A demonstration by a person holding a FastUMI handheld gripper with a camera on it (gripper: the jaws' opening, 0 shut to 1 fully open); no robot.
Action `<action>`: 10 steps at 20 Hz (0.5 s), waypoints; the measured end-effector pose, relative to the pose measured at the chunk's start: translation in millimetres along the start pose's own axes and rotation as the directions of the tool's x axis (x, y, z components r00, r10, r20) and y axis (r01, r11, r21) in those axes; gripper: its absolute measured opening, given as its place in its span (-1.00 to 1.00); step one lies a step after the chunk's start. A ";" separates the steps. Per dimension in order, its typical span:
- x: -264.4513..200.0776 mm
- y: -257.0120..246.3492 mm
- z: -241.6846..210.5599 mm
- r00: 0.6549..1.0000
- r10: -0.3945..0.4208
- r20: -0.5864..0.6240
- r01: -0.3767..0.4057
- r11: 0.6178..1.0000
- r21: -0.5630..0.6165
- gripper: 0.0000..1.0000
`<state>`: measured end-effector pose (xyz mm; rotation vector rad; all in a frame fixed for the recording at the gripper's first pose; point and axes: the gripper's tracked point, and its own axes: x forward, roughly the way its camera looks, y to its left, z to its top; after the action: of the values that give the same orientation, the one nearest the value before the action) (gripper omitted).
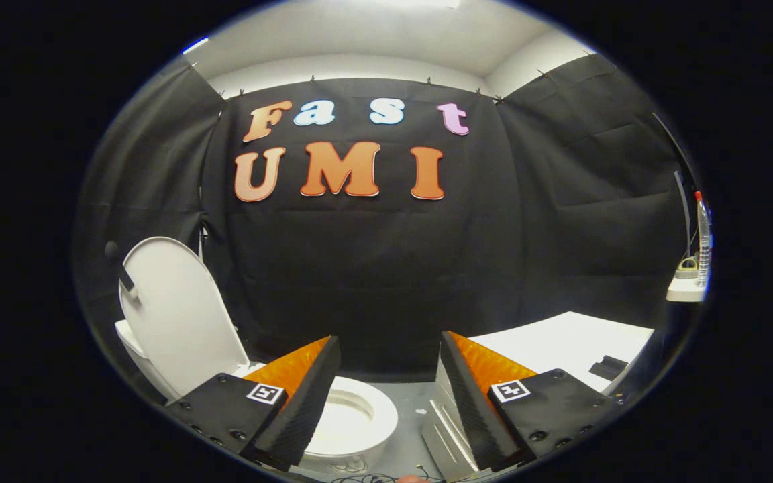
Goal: Open the toilet lid.
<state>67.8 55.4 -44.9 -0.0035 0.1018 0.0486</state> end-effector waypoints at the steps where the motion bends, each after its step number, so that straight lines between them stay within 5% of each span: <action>1: 1.5 -3.7 -1.1 1.000 -0.016 -0.003 0.016 1.000 0.012 0.93; 10: 3.0 -4.6 -2.7 0.999 -0.032 0.003 0.032 0.998 0.052 0.93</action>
<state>70.7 51.0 -47.9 0.0470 0.0996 0.0143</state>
